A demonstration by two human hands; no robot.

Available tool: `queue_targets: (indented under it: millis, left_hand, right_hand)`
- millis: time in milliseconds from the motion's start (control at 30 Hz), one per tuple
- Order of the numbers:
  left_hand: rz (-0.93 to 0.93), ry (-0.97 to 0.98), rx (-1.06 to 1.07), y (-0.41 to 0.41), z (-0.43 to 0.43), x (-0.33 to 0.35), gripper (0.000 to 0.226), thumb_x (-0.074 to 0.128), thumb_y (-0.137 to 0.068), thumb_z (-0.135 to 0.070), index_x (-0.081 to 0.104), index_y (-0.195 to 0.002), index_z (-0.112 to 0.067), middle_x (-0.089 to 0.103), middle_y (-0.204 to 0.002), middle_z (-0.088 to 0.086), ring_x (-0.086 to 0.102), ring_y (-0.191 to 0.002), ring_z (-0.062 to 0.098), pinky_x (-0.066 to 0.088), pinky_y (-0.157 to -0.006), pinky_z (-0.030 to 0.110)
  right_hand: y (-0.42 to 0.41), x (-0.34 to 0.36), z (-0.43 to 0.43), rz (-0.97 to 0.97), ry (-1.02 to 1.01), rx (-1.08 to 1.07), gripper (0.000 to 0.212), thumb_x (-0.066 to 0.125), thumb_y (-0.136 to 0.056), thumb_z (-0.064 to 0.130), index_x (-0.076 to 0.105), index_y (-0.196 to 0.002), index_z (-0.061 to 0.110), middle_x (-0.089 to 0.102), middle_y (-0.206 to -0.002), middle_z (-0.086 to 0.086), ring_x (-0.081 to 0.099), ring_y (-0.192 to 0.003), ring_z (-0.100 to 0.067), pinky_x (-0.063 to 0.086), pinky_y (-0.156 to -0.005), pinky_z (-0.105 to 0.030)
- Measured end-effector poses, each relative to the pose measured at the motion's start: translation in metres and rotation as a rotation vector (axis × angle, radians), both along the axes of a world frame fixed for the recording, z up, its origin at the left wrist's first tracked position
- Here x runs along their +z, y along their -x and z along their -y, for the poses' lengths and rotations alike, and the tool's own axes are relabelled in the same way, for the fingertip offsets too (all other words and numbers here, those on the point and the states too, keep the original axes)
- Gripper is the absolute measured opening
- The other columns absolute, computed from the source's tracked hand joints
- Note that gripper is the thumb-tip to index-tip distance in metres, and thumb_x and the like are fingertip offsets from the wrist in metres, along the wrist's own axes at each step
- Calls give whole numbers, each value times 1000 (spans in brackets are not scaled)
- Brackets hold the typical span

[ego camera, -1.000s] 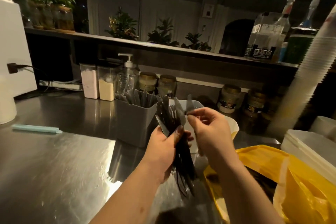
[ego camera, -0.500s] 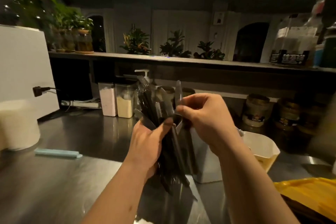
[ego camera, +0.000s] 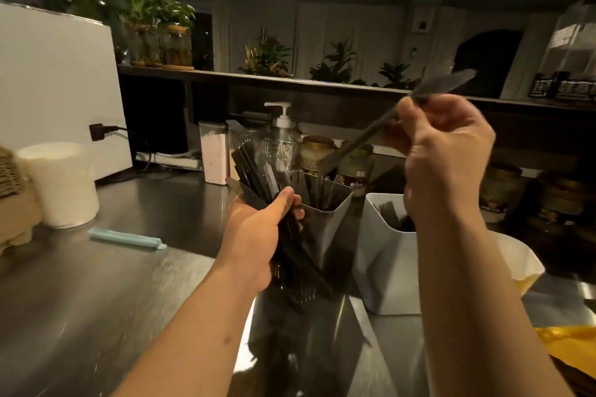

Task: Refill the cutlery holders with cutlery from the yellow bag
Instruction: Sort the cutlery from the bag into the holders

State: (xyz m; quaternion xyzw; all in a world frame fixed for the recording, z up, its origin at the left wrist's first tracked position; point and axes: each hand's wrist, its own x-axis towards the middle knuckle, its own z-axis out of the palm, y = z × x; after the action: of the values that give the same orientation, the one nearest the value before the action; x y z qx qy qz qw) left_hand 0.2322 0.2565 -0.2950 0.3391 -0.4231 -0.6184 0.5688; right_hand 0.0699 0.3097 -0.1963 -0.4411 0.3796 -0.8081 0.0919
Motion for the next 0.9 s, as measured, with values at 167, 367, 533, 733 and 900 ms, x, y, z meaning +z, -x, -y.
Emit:
queue_targets:
  millis: [167,367,533,733,900]
  left_hand:
    - [-2,22,-28,0,0,-3,23,68,-95,-18,72,-102,3,74,-83,10,73,-77,19,59,-66,32]
    - [104,192,-90,-1,-6,-2,17,68,-93,-19,74,-95,-3,75,-84,7,73,-79,19,57,-75,41]
    - [102,163,-135,3,-14,2,34,75,-83,-20,67,-112,-4,77,-88,10,76,-81,24,58,-80,48]
    - [-52,21,-147,14,-16,4,22,48,-106,-6,65,-119,-3,74,-96,24,76,-70,27,58,-52,29]
    - [109,116,-83,8,-13,-5,19,68,-94,-20,69,-107,-6,76,-92,12,76,-87,23,59,-77,39]
  right_hand:
    - [0,-31,29,-196,-138,-143,6,71,-92,11,67,-90,15,70,-80,2,72,-73,-14,63,-66,-34]
    - [3,-48,46,-582,-635,-231,43,82,-81,35,69,-117,15,73,-106,-2,69,-98,-19,60,-86,-45]
    - [-9,-20,13,-636,-598,-92,40,65,-91,52,76,-82,14,71,-73,-4,62,-64,-6,53,-61,-31]
    - [-23,-15,5,-691,-802,140,23,80,-83,31,76,-84,9,70,-67,-6,63,-51,-10,49,-47,-22]
    - [-4,-11,-1,-544,-710,88,12,73,-91,18,73,-86,7,72,-76,-20,66,-52,-17,56,-49,-27]
